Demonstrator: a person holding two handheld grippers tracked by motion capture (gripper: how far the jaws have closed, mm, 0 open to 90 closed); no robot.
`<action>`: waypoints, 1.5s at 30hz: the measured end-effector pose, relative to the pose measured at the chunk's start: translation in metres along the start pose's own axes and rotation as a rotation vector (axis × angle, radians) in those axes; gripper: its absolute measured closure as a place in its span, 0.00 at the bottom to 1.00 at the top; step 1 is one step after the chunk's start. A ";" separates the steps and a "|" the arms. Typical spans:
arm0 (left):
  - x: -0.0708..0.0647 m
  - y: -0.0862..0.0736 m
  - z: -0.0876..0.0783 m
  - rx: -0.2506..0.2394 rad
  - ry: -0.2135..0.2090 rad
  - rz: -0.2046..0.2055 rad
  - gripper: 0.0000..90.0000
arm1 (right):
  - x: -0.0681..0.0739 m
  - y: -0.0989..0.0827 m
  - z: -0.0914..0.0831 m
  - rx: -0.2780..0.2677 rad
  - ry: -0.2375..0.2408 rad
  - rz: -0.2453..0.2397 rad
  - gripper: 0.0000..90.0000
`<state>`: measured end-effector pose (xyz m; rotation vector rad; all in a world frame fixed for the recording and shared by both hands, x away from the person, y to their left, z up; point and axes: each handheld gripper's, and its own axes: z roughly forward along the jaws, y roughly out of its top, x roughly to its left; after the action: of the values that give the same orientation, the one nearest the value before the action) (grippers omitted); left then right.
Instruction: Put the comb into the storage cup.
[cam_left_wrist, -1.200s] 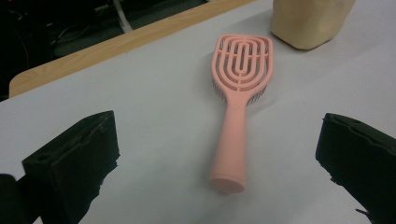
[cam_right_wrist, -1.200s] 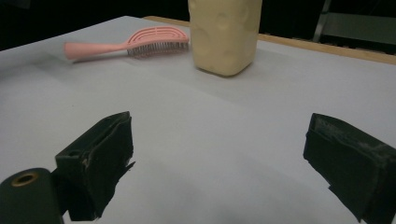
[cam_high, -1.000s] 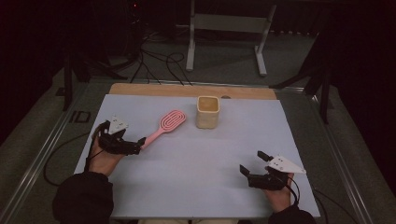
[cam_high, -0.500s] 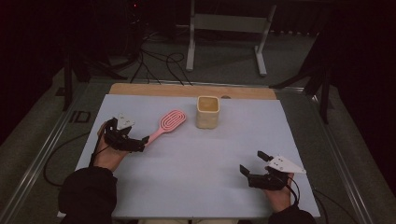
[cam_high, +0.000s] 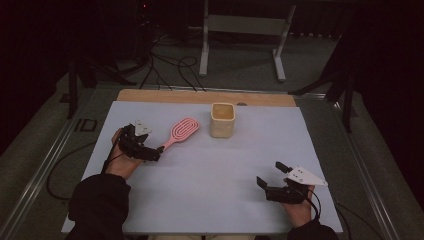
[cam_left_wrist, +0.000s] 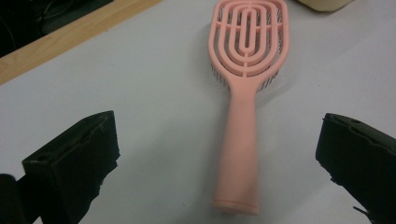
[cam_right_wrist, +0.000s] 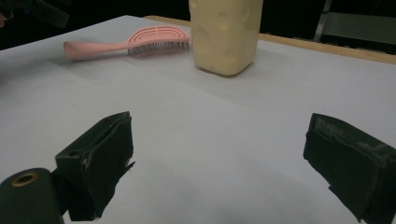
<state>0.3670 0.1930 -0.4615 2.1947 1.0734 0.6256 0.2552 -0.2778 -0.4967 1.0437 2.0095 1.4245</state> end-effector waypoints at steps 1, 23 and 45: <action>0.000 0.000 0.002 0.004 -0.002 0.003 0.00 | 0.000 0.000 0.000 -0.001 0.001 0.001 0.09; 0.000 0.004 0.028 0.093 -0.006 0.015 0.00 | -0.001 0.000 0.001 0.002 0.001 0.001 0.09; -0.004 0.003 0.052 0.158 -0.017 0.024 0.00 | -0.001 0.000 0.001 0.003 0.002 0.000 0.09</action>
<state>0.3999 0.1720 -0.4969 2.3469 1.1231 0.5483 0.2560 -0.2779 -0.4971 1.0445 2.0132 1.4234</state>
